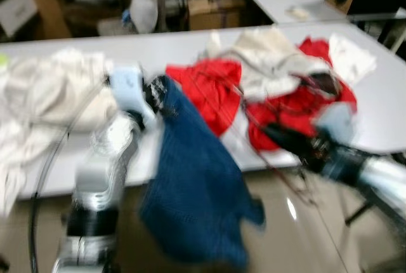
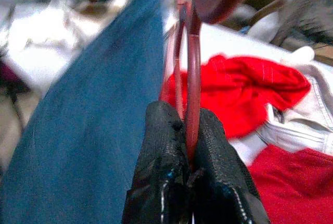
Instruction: Hang hanger
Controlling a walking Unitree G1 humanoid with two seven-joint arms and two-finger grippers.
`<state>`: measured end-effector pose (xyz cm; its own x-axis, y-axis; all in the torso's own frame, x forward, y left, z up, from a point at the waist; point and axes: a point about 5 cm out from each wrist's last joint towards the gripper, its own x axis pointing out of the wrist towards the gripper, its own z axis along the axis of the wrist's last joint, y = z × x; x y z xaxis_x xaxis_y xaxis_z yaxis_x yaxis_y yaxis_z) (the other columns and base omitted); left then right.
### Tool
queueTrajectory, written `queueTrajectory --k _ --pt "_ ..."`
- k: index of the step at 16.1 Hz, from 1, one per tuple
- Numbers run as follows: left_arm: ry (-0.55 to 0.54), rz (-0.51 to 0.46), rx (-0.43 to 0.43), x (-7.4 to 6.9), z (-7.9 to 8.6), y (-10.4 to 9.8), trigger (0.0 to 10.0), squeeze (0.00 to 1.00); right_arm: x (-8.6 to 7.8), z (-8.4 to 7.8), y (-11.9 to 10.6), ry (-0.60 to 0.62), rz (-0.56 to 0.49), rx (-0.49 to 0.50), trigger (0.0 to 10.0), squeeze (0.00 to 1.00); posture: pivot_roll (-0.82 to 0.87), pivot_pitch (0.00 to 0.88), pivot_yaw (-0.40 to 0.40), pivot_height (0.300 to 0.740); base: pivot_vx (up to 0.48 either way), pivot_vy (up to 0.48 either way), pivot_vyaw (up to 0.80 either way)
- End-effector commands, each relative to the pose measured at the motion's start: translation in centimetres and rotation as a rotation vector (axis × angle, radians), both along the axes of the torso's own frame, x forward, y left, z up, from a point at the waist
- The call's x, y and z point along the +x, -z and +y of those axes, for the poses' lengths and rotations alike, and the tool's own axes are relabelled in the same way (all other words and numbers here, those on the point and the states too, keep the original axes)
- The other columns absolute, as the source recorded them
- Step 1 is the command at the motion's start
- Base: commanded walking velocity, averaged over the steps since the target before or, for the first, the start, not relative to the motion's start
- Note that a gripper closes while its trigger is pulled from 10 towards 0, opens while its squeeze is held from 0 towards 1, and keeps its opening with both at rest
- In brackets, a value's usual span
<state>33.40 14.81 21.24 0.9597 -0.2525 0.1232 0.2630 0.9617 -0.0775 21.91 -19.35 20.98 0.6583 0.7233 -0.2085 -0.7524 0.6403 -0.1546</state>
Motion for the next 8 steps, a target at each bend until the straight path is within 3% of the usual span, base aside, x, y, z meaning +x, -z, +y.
queueTrajectory --k 1,3,4,6,8 --pt "0.027 -0.087 -0.013 0.8 -0.5 -2.7 10.0 0.0 -1.0 -0.6 -1.2 -0.08 0.007 -0.005 10.0 0.0 -0.12 0.0 0.051 0.74 0.439 0.0 0.0" --pt "0.021 -0.123 -0.018 2.1 0.1 -4.7 10.0 0.0 -2.0 -1.2 -2.1 -0.161 0.035 -0.033 10.0 0.0 -0.12 0.0 0.05 0.74 0.441 0.0 0.0" --pt "0.007 -0.144 -0.004 3.4 0.8 -6.4 10.0 0.0 -2.6 -1.6 -3.3 -0.209 0.038 -0.044 10.0 0.0 -0.12 0.0 0.054 0.74 0.442 0.0 0.0" --pt "0.0 -0.166 -0.004 4.2 1.1 -7.8 10.0 0.0 -2.9 -2.0 -4.2 -0.231 0.026 -0.049 10.0 0.0 -0.12 0.0 0.057 0.74 0.441 0.0 0.0" --pt "0.05 -0.196 0.008 4.8 0.2 -9.3 10.0 0.0 -3.4 -2.6 -5.1 -0.255 0.034 -0.067 10.0 0.0 -0.12 0.0 0.059 0.74 0.442 0.0 0.0"
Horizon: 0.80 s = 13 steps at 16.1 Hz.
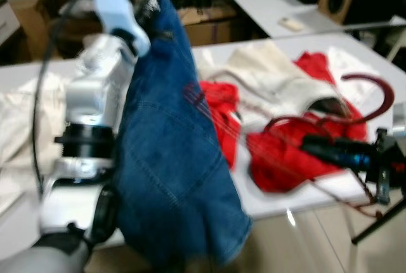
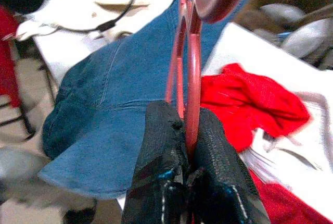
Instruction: Hang hanger
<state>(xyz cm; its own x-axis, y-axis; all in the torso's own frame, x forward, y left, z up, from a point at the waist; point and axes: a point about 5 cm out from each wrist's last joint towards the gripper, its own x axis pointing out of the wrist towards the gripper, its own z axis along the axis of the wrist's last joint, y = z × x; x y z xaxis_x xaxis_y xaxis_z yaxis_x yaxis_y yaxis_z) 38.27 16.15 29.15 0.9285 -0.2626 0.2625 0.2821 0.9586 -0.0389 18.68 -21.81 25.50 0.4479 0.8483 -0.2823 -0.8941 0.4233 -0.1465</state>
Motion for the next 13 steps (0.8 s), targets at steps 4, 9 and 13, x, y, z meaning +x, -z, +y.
queueTrajectory --k 4,9,13 --pt "0.184 -0.097 0.004 -0.6 -3.3 -2.9 10.0 0.0 -0.5 0.9 0.0 -0.068 0.022 0.003 10.0 0.0 -0.13 0.0 0.074 0.74 0.111 0.0 0.0" --pt "0.301 -0.151 0.004 -2.8 -4.6 -4.2 10.0 0.0 2.2 2.6 2.7 -0.076 0.052 -0.064 10.0 0.0 -0.11 0.0 0.056 0.74 0.0 0.0 0.0" --pt "0.427 -0.239 0.046 -5.4 -5.4 -6.8 10.0 0.0 7.3 2.5 3.2 0.086 -0.033 -0.167 10.0 0.0 -0.09 0.0 0.034 0.74 0.0 0.0 0.0"
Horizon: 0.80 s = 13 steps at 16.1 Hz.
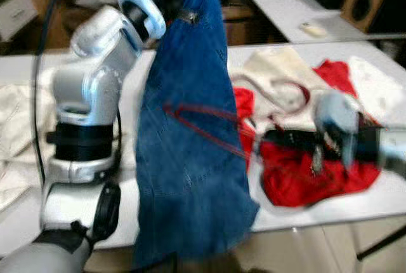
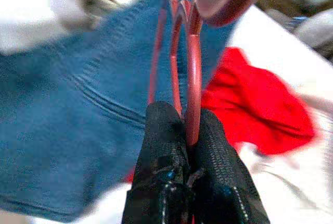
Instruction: Hang hanger
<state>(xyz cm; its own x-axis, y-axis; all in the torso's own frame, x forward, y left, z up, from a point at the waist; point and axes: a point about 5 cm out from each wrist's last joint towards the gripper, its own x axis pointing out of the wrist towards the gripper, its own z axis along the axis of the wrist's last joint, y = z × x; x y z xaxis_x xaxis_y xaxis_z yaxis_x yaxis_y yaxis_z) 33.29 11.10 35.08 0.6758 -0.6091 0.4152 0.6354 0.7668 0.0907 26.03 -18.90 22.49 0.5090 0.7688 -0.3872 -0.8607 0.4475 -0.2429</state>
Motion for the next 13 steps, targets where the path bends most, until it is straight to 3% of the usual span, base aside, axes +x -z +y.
queueTrajectory --k 1,2,3,4,5,6,7,8,10,12,13 --pt "0.063 -0.067 0.002 -1.2 -0.5 -1.8 10.0 0.0 2.1 -0.8 -0.8 0.103 -0.096 -0.044 10.0 0.0 -0.08 0.0 0.023 0.74 0.0 0.0 0.0" --pt "0.097 -0.106 -0.003 -2.0 -0.6 -2.8 10.0 0.0 4.6 -1.2 -3.5 0.204 -0.271 -0.009 10.0 0.0 -0.07 0.0 0.016 0.74 0.0 0.0 0.0" --pt "0.108 -0.125 -0.01 -2.3 -0.7 -3.2 10.0 0.0 5.7 -1.4 -5.6 0.265 -0.382 0.047 10.0 0.0 -0.07 0.0 0.016 0.74 0.0 0.0 0.0" --pt "0.123 -0.175 -0.038 -2.8 -0.4 -4.3 10.0 0.0 7.3 -2.4 -10.5 0.431 -0.632 0.186 10.0 0.0 -0.06 0.0 0.009 0.74 0.0 0.0 0.0" --pt "0.129 -0.196 -0.049 -3.1 -0.3 -4.7 10.0 0.0 7.6 -2.9 -12.1 0.475 -0.695 0.237 10.0 0.0 -0.06 0.0 0.008 0.74 0.0 0.0 0.0" --pt "0.149 -0.258 -0.121 -4.2 0.4 -6.6 10.0 0.0 7.1 -3.5 -16.2 0.462 -0.839 0.419 10.0 0.0 -0.06 0.0 0.006 0.74 0.0 0.0 0.0" --pt "0.152 -0.27 -0.144 -4.5 0.5 -7.0 10.0 0.0 7.1 -3.4 -16.6 0.457 -0.859 0.447 10.0 0.0 -0.06 0.0 0.007 0.74 0.0 0.0 0.0" --pt "0.162 -0.276 -0.187 -4.7 0.8 -7.4 10.0 0.0 7.6 -3.0 -15.8 0.442 -0.848 0.431 10.0 0.0 -0.06 0.0 0.007 0.74 0.0 0.0 0.0" --pt "0.159 -0.231 -0.172 -4.2 0.6 -6.5 10.0 0.0 8.4 -2.5 -12.0 0.425 -0.802 0.29 10.0 0.0 -0.06 0.0 0.009 0.74 0.0 0.0 0.0" --pt "0.181 -0.006 -0.113 -2.6 -1.9 0.3 10.0 0.0 7.9 -2.7 -6.0 0.398 -0.64 0.213 10.0 0.0 -0.07 0.0 0.015 0.74 0.0 0.0 0.0" --pt "0.148 0.133 -0.038 -2.0 -3.4 4.9 10.0 0.0 6.8 -2.9 -3.1 0.367 -0.534 0.163 10.0 0.0 -0.07 0.0 0.015 0.74 0.0 0.0 0.0"
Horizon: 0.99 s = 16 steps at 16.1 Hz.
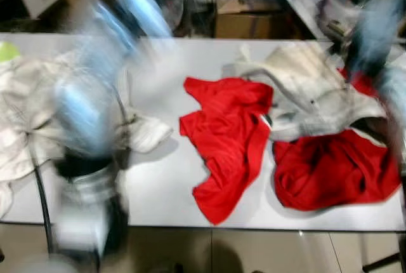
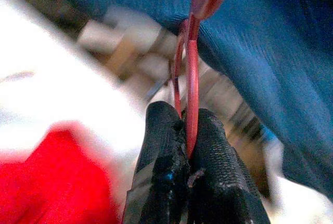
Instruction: Hang hanger
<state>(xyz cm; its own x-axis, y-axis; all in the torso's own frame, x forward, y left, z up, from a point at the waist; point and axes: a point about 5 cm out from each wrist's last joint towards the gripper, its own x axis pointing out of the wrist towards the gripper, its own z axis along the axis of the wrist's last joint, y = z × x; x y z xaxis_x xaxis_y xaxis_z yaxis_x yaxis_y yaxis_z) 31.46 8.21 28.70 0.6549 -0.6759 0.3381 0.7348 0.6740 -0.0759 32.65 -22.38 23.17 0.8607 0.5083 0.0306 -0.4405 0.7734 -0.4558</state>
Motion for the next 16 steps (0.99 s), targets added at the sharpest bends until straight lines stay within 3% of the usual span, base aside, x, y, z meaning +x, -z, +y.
queueTrajectory --k 1,2,3,6,10,11,14,16 --pt "-0.005 0.053 0.124 0.2 -1.8 2.9 10.0 0.0 -1.3 0.2 0.4 -0.055 0.042 -0.044 10.0 0.0 -0.07 0.0 0.02 0.74 0.0 0.0 0.0" --pt "-0.007 0.108 0.159 0.2 -2.2 5.1 10.0 0.0 -2.2 0.2 1.5 -0.079 0.087 -0.072 10.0 0.0 -0.08 0.0 0.022 0.74 0.0 0.0 0.0" --pt "-0.046 0.248 0.247 0.4 -2.7 10.8 10.0 0.0 -4.7 -0.1 4.4 -0.119 0.224 -0.125 10.0 0.0 -0.1 0.0 0.043 0.74 0.0 0.0 0.0" --pt "-0.184 0.383 0.386 0.5 -1.5 17.1 10.0 0.0 -8.3 -1.0 6.8 -0.144 0.365 -0.202 10.0 0.0 -0.14 0.0 0.082 0.74 0.0 0.0 0.0" --pt "-0.266 0.347 0.398 2.2 0.0 16.8 10.0 0.0 -8.8 -1.7 4.0 -0.181 0.343 -0.285 10.0 0.0 -0.16 0.0 0.11 0.74 0.0 0.0 0.0" --pt "-0.306 0.349 0.392 2.8 0.7 16.9 10.0 1.0 -9.2 -1.8 3.1 -0.206 0.34 -0.345 10.0 0.0 -0.16 0.0 0.113 0.74 0.0 0.0 0.0" --pt "-0.332 0.366 0.389 3.4 2.1 17.0 10.0 1.0 -10.3 -2.5 0.6 -0.282 0.421 -0.465 10.0 0.0 -0.16 0.0 0.107 0.74 0.0 0.0 0.0" --pt "-0.355 0.375 0.442 3.7 3.3 17.4 10.0 1.0 -11.6 -2.6 -2.2 -0.4 0.496 -0.524 10.0 0.0 -0.15 0.0 0.095 0.74 0.0 0.0 0.0"
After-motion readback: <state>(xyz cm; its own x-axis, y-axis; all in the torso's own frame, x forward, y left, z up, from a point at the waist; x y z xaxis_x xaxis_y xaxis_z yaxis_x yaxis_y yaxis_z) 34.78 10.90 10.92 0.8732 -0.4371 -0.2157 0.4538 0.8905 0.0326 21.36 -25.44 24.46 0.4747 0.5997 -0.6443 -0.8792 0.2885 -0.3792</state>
